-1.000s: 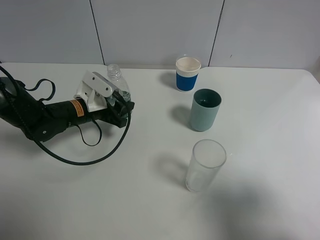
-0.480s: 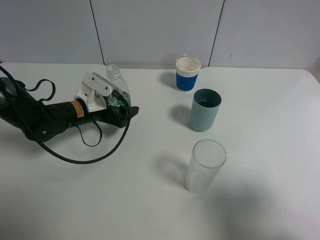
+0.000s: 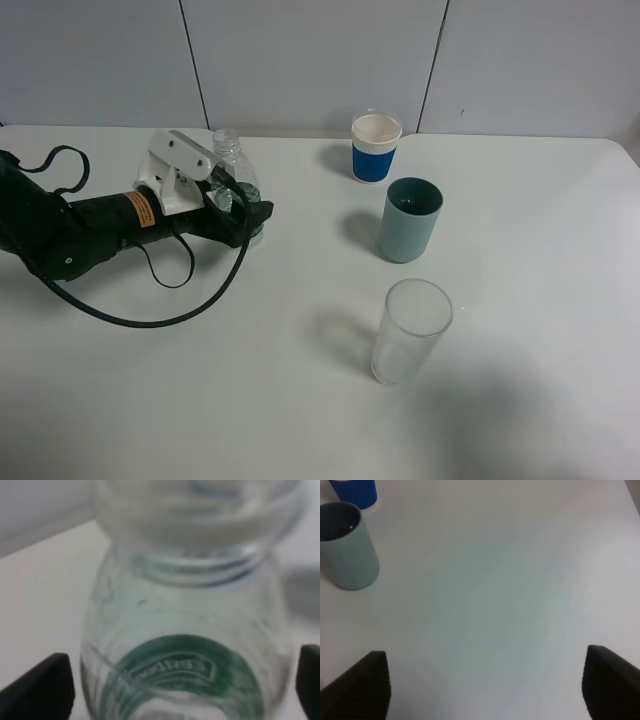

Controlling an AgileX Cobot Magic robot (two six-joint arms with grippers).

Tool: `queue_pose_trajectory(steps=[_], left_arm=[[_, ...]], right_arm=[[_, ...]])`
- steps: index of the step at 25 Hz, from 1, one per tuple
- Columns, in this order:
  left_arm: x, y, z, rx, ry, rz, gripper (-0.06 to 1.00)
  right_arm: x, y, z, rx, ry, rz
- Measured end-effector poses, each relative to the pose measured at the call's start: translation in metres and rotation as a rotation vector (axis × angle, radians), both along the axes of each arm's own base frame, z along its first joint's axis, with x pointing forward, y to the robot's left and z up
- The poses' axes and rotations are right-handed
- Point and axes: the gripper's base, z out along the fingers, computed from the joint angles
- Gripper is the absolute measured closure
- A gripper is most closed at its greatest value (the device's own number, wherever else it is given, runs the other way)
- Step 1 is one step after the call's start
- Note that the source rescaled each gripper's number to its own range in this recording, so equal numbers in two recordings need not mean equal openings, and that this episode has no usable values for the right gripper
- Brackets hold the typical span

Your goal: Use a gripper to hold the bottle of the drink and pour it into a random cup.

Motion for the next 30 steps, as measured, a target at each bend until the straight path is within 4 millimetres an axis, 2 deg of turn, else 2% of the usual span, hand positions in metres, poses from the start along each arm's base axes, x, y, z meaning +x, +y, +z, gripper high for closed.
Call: queue_pose_trajectory(steps=[3,10,12,15,23,30], left_arm=[[-0.009,0.004,0.003,0.003,0.016,0.019,0.19],[-0.045,0.022,0.01,-0.003,0.069,0.104,0.19],[-0.057,0.03,0.018,-0.013,0.072,0.151,0.19],[-0.063,0.036,0.032,-0.005,0.068,0.195,0.19],[-0.084,0.052,0.09,0.03,0.054,0.297,0.19],[-0.097,0.064,0.162,0.068,0.038,0.365,0.19]], right_arm=[[0.0,0.0,0.0,0.0,0.0,0.0],[0.0,0.0,0.0,0.0,0.0,0.0],[0.0,0.0,0.0,0.0,0.0,0.0],[0.0,0.0,0.0,0.0,0.0,0.0],[0.0,0.0,0.0,0.0,0.0,0.0],[0.0,0.0,0.0,0.003,0.0,-0.001]])
